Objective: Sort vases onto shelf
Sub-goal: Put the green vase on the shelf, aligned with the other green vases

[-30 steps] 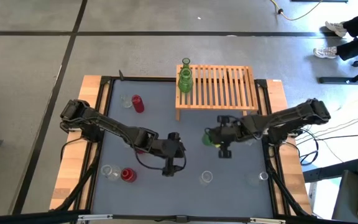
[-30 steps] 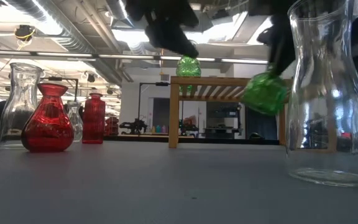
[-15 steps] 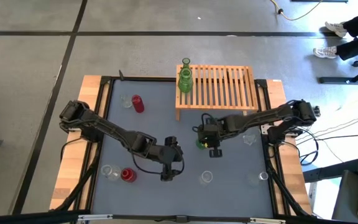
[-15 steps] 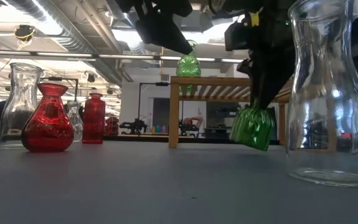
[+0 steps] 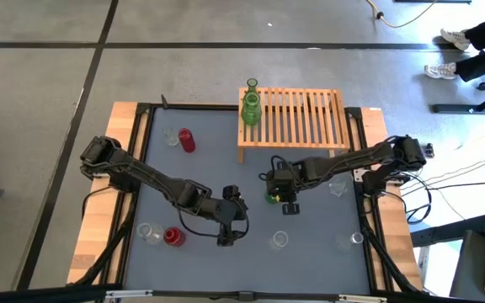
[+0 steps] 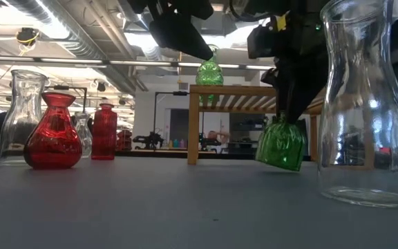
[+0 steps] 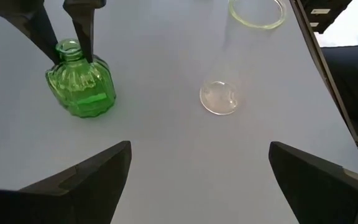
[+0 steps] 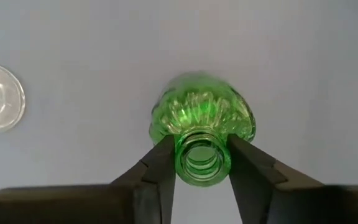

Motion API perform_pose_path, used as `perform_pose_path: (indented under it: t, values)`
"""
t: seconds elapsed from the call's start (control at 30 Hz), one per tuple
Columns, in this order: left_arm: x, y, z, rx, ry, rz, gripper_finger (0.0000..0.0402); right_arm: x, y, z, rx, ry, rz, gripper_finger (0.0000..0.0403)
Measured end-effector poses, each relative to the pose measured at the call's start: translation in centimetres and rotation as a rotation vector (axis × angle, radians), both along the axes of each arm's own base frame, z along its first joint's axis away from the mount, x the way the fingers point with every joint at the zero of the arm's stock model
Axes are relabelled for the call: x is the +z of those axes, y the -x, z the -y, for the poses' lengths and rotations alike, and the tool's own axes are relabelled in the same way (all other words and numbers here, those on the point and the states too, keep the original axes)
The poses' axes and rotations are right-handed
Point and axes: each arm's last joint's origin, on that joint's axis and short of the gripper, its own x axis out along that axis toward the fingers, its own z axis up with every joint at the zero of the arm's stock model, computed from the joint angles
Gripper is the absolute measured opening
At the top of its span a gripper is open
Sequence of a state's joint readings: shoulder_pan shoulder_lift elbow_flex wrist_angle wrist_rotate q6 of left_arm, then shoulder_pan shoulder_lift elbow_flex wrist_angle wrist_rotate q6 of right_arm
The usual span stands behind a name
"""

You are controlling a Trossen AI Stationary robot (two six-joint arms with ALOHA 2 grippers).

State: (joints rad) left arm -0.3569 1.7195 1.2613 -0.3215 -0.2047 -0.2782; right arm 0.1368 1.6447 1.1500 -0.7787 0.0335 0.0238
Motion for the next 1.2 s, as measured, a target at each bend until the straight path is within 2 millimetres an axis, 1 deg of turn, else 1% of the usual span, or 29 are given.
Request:
perform_pose_path:
  t: [0.13,0.3,0.37,0.43,0.5,0.6,0.73,0.83,0.9,1.0,1.13,1.2]
  values:
    - [0.0,0.0,0.0,0.006,-0.004,0.003,0.0375,-0.5,-0.4,0.0,0.000,0.000,-0.002,0.0144]
    - [0.0,-0.1,0.0,0.011,-0.008,0.010,0.0375,-0.4,-0.5,-0.1,0.009,0.001,0.013,0.0177]
    - [0.1,-0.1,0.0,0.013,-0.007,0.015,0.0375,0.3,-0.5,-0.1,0.010,0.001,0.011,0.0187]
    - [0.1,-0.2,-0.2,0.017,-0.007,0.021,0.0375,1.3,-0.7,-0.2,0.012,-0.002,0.039,0.0192]
    - [0.2,-0.3,-0.3,0.021,-0.006,0.029,0.0375,2.4,-0.3,-0.5,0.022,-0.002,0.041,0.0194]
    - [0.2,-0.5,-0.7,0.035,-0.007,0.035,0.0375,4.3,0.6,-0.7,0.032,-0.009,0.091,0.0195]
    - [0.3,-0.8,-1.4,0.057,-0.004,0.049,0.0375,6.8,3.0,-1.1,0.051,-0.007,0.164,0.0195]
    - [0.4,-1.0,-2.0,0.098,-0.022,0.069,0.0375,8.1,5.5,-1.5,0.067,-0.002,0.224,0.0195]
    - [0.5,-1.2,-2.4,0.131,-0.037,0.084,0.0375,8.5,7.4,-1.7,0.065,-0.013,0.263,0.0195]
    - [0.8,-1.6,-3.2,0.169,-0.041,0.119,0.0375,8.5,10.3,-1.6,0.030,-0.022,0.318,0.0195]
    - [1.0,-2.2,-4.3,0.200,-0.050,0.164,0.0375,7.4,13.6,-1.5,-0.033,-0.051,0.412,0.0195]
    - [0.8,-2.9,-4.9,0.218,-0.047,0.201,0.0375,6.6,14.8,-1.5,-0.055,-0.073,0.469,0.0195]
